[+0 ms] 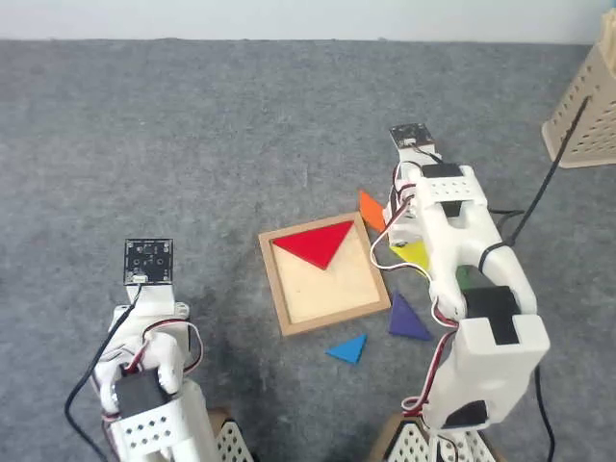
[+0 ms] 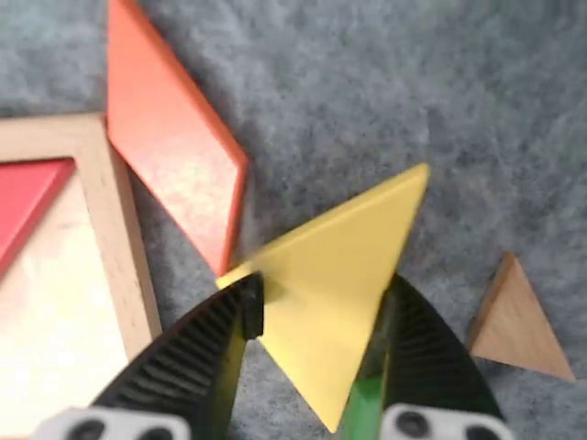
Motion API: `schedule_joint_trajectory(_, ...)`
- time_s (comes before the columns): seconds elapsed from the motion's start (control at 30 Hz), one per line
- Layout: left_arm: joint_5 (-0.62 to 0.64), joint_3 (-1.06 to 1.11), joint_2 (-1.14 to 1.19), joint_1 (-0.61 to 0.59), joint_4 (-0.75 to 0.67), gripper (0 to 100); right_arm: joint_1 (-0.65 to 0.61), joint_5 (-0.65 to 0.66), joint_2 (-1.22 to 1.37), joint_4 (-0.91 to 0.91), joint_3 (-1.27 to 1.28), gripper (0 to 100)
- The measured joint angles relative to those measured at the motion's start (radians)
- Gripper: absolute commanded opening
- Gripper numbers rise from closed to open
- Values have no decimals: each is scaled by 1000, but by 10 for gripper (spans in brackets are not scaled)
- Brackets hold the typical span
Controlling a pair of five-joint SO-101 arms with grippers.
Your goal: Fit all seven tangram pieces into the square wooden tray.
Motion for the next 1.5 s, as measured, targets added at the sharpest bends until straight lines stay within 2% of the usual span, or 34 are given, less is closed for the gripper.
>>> schedule_joint_trajectory(0.2, 0, 0, 0, 0, 0, 13, 12, 2, -31, 75, -21, 224)
schedule_joint_trajectory(0.43, 0, 0, 0, 0, 0, 13, 9, 3, -124, 97, -11, 230)
schedule_joint_trajectory(0.53, 0, 0, 0, 0, 0, 13, -25, 3, -127, 71, 21, 232)
schedule_joint_trajectory(0.67, 0, 0, 0, 0, 0, 13, -89, -26, -127, 26, 52, 284)
schedule_joint_trajectory(1.13, 0, 0, 0, 0, 0, 13, -55, -48, 69, 14, -28, 286)
schedule_joint_trajectory(1.37, 0, 0, 0, 0, 0, 13, -49, -48, 80, 49, -58, 286)
schedule_joint_trajectory(1.5, 0, 0, 0, 0, 0, 13, -35, -94, 37, 61, -63, 285)
